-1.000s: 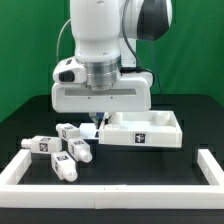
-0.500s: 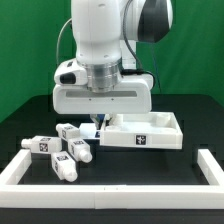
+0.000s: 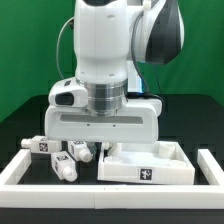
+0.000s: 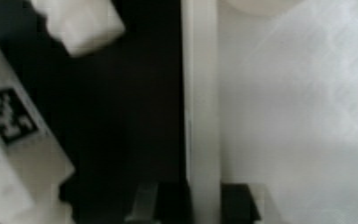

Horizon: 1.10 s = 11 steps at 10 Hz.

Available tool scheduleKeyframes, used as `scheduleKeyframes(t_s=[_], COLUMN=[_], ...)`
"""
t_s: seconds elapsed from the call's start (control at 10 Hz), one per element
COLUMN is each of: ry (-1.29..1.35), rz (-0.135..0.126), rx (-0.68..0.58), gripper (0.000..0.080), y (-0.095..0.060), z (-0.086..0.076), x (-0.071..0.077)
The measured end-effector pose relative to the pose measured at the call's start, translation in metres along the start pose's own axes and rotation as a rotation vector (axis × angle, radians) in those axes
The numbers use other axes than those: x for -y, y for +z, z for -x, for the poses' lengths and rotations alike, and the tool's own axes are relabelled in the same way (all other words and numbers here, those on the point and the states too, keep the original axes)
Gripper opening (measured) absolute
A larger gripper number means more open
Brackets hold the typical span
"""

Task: Assemble one leg

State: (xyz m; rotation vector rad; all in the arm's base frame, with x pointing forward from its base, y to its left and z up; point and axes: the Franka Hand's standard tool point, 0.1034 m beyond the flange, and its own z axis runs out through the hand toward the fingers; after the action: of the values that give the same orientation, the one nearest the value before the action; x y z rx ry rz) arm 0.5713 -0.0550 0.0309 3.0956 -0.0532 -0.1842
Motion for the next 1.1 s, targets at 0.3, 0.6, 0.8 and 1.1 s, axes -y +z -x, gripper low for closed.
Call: scheduleKeyframes(t_s=[0.3,0.6,0.8,1.1], ry=[0.003,0.029,0.031,0.028], rz=[-0.001,0.000,0.000,0.007], rx=[0.012,0.019,0.006,0.040], gripper=[0.0057,0.0057,0.0057,0.0058], y=[0.003,0.006,0.009,0.014], z=[0.004,-0.001,-0.022,-0.026], x=[-0.001,0.004,0.018,0.036])
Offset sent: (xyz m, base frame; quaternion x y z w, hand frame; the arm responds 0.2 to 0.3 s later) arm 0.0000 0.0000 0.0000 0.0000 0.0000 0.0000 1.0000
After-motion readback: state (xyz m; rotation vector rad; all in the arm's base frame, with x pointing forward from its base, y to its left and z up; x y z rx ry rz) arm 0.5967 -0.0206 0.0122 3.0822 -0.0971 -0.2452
